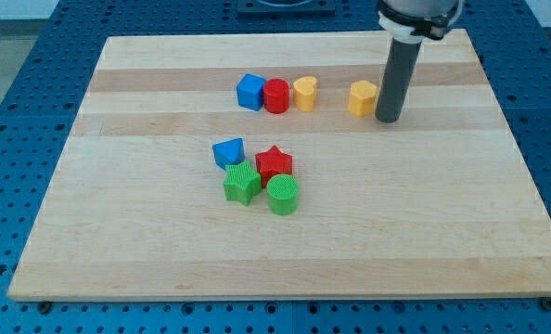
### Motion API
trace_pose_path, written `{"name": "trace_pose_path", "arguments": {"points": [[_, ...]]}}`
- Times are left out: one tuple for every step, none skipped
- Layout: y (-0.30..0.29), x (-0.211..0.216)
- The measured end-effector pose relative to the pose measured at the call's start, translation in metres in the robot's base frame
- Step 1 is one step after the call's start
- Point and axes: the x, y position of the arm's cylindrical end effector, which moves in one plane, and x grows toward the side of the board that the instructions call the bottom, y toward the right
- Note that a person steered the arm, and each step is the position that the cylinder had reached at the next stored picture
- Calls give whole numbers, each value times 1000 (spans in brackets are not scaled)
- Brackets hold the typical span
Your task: Move the yellow hexagon to the right of the yellow heart
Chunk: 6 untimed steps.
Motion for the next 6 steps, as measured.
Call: {"name": "trace_pose_path", "arguments": {"points": [[0, -17], [0, -17], [-4, -18], [-13, -18], [-22, -18], [-25, -18]]}}
